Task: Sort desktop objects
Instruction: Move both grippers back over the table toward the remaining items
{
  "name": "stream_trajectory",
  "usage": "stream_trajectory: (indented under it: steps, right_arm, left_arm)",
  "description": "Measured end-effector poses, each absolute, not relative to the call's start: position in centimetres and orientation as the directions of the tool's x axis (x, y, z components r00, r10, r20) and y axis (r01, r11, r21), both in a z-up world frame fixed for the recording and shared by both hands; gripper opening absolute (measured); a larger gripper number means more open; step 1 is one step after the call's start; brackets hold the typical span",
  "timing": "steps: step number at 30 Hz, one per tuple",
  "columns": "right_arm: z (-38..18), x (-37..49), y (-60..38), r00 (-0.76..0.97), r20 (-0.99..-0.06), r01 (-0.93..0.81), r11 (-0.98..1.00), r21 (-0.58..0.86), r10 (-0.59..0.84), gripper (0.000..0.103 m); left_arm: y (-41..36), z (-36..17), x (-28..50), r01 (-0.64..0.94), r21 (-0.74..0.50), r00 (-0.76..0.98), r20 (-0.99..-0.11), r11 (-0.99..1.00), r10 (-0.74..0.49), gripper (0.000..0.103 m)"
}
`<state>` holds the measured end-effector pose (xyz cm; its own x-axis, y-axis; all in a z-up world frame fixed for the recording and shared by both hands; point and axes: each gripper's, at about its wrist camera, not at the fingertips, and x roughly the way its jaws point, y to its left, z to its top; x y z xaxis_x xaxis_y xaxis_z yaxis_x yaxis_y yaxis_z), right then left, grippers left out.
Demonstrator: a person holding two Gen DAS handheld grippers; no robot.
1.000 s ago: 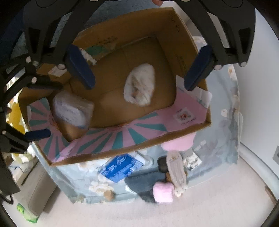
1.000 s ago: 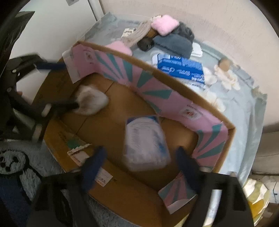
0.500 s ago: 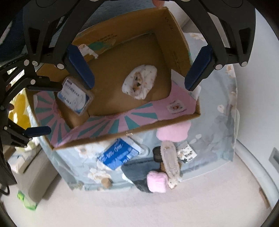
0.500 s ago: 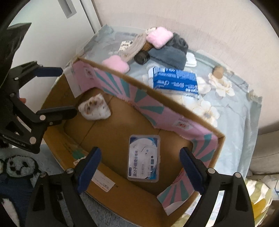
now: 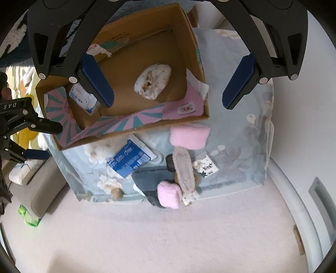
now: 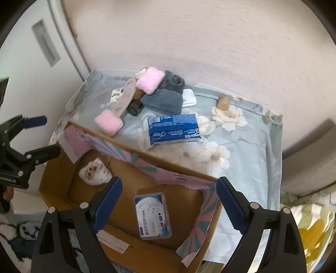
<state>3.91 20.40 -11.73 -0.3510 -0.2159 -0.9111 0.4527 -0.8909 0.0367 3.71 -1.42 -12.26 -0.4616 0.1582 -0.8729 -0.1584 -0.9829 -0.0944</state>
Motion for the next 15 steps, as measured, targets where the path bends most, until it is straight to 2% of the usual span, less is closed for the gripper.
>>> stream_trajectory:
  steps: [15]
  right_arm:
    - [-11.3,2.7,21.2,-0.352,-0.904,0.383,-0.919,0.096,-0.241,0.089]
  left_arm:
    - [-3.1,-11.1,1.3,-0.156,-0.091,-0.51,-0.845,-0.983,0.16,0.103]
